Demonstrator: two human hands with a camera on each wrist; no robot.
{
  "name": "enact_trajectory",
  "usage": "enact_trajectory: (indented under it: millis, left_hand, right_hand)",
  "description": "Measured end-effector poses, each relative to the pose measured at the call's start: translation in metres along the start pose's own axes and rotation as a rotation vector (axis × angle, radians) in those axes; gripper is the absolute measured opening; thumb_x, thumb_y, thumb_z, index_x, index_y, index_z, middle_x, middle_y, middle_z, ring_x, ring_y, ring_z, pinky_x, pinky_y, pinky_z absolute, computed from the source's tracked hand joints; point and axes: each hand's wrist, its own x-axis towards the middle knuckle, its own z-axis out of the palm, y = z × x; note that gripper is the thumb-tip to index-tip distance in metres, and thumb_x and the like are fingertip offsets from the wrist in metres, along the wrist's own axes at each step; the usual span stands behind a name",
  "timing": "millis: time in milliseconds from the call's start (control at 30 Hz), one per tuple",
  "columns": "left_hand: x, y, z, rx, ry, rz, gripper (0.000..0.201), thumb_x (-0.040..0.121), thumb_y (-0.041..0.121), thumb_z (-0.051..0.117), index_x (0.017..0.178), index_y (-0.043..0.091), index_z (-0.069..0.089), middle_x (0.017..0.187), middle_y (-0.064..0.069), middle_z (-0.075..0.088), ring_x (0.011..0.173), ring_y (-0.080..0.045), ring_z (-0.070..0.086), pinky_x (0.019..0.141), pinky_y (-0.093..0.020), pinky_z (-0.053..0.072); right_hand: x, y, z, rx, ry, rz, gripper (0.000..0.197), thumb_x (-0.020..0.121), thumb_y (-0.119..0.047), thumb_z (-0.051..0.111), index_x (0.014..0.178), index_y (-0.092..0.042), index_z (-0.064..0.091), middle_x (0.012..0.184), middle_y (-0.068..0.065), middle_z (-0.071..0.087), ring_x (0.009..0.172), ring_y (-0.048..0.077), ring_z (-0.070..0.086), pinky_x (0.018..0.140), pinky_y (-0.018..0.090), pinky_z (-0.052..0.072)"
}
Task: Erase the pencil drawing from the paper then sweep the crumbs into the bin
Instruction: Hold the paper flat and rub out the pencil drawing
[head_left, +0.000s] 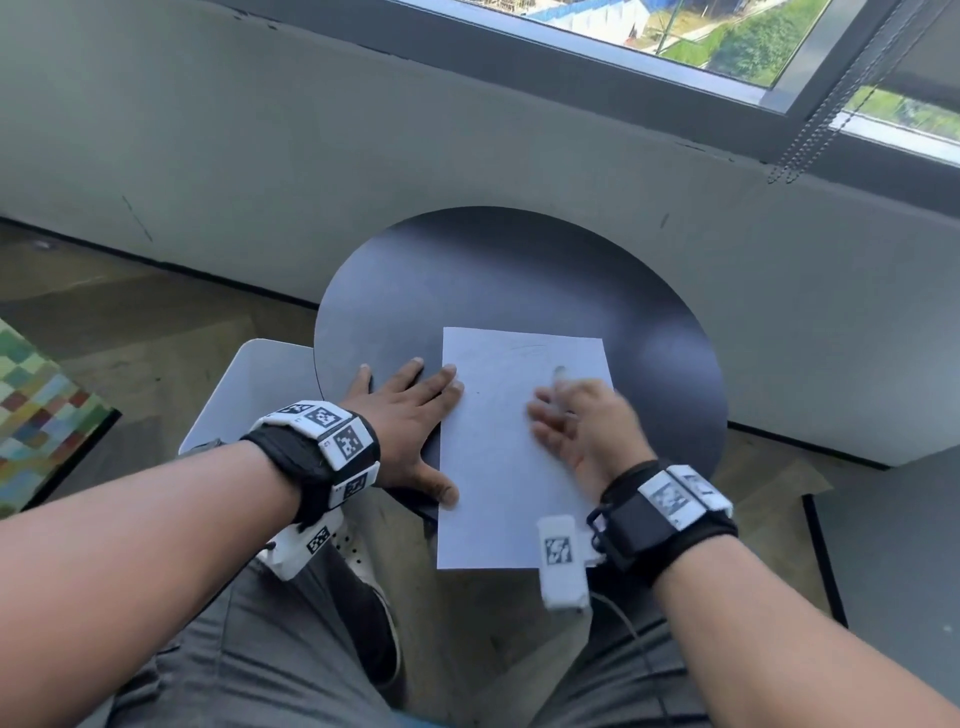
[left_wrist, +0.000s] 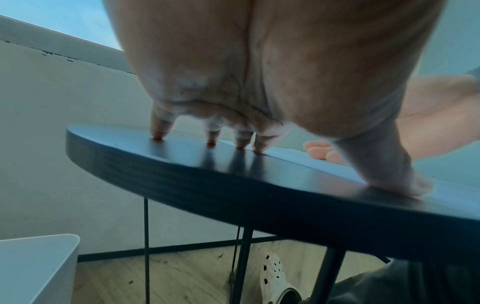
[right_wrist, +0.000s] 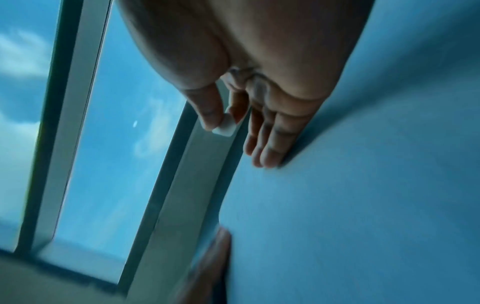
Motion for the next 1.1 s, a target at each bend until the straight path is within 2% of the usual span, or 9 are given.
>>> enact_trajectory:
  millis: [100,233,267,400,433,667,833,1000,1100]
  left_hand:
    - [0.001,0.001,-0.002,-0.001,-0.011,0.009,0.135,0.055,0.099,0.045,0.153,0.032,-0.018,0.162,0.015,-0.024,0.150,-0.019,-0.021,0.116,-0.067,0.001]
    - [0.000,0.005,-0.001,0.007,-0.022,0.010,0.137,0.053,0.099,0.047,0.154,0.032,-0.018,0.161,0.016,-0.025,0.149,-0.021,-0.023,0.115,-0.069,0.000]
    - [-0.001,0.006,-0.001,0.007,-0.026,0.012,0.137,0.053,0.099,0.047,0.154,0.032,-0.018,0.161,0.017,-0.025,0.149,-0.022,-0.023,0.115,-0.069,0.000]
    - [-0.004,0.006,-0.001,0.008,-0.024,0.027,0.133,0.056,0.098,0.046,0.154,0.033,-0.016,0.161,0.016,-0.023,0.150,-0.023,-0.022,0.114,-0.069,0.001]
    - [-0.005,0.007,-0.002,0.008,-0.023,0.031,0.130,0.058,0.097,0.045,0.155,0.033,-0.014,0.162,0.016,-0.022,0.150,-0.023,-0.021,0.114,-0.069,0.001]
    - [0.005,0.012,-0.026,-0.068,0.095,0.008,0.106,0.074,0.084,0.050,0.156,0.031,0.008,0.165,0.009,-0.001,0.152,-0.018,-0.008,0.118,-0.063,0.003]
    - [0.030,0.009,-0.041,0.008,0.053,0.023,0.123,0.066,0.086,0.058,0.157,0.028,-0.001,0.165,0.011,-0.012,0.152,-0.018,-0.012,0.117,-0.065,0.006]
    - [0.042,0.003,-0.027,0.041,0.011,0.039,0.139,0.052,0.096,0.054,0.156,0.027,-0.009,0.164,0.009,-0.017,0.151,-0.018,-0.015,0.115,-0.066,0.008]
    - [0.044,0.001,-0.022,0.042,0.023,0.049,0.141,0.049,0.099,0.051,0.156,0.029,-0.010,0.164,0.008,-0.019,0.151,-0.018,-0.017,0.114,-0.066,0.009]
  right_hand:
    - [0.001,-0.022,-0.014,0.012,-0.012,0.018,0.014,0.099,-0.019,0.056,0.092,-0.009,0.051,0.110,0.022,0.066,0.092,0.033,0.069,0.080,0.041,0.057]
    - [-0.017,-0.002,-0.001,-0.237,-0.443,0.288,0.009,0.099,-0.016,0.054,0.100,-0.009,0.049,0.118,0.030,0.065,0.101,0.040,0.068,0.083,0.044,0.056]
    - [-0.015,0.003,0.003,-0.244,-0.470,0.300,0.008,0.100,-0.016,0.054,0.101,-0.010,0.049,0.117,0.029,0.065,0.100,0.040,0.068,0.080,0.042,0.057]
    - [0.015,-0.012,0.001,-0.038,0.020,0.000,0.014,0.100,-0.024,0.055,0.093,-0.012,0.053,0.105,0.016,0.063,0.080,0.025,0.066,0.064,0.034,0.056]
    - [0.019,-0.020,-0.002,-0.074,0.058,-0.057,0.019,0.099,-0.030,0.058,0.091,-0.013,0.053,0.100,0.013,0.063,0.078,0.023,0.065,0.064,0.034,0.056]
    - [0.035,-0.048,0.003,-0.803,-0.142,-0.246,0.032,0.088,-0.046,0.069,0.089,-0.015,0.059,0.092,0.008,0.068,0.076,0.017,0.066,0.060,0.031,0.056]
    - [0.052,-0.055,0.022,-1.414,-0.271,-0.390,0.027,0.090,-0.048,0.065,0.094,-0.022,0.060,0.094,-0.004,0.064,0.085,0.018,0.059,0.070,0.030,0.044]
    - [0.064,-0.039,0.036,-1.682,-0.294,-0.429,0.025,0.098,-0.044,0.050,0.100,-0.019,0.050,0.103,0.006,0.064,0.091,0.027,0.056,0.076,0.037,0.047]
    - [0.053,-0.031,0.034,-1.758,-0.354,-0.555,0.020,0.102,-0.037,0.042,0.100,-0.018,0.040,0.108,0.013,0.063,0.097,0.034,0.056,0.072,0.037,0.041]
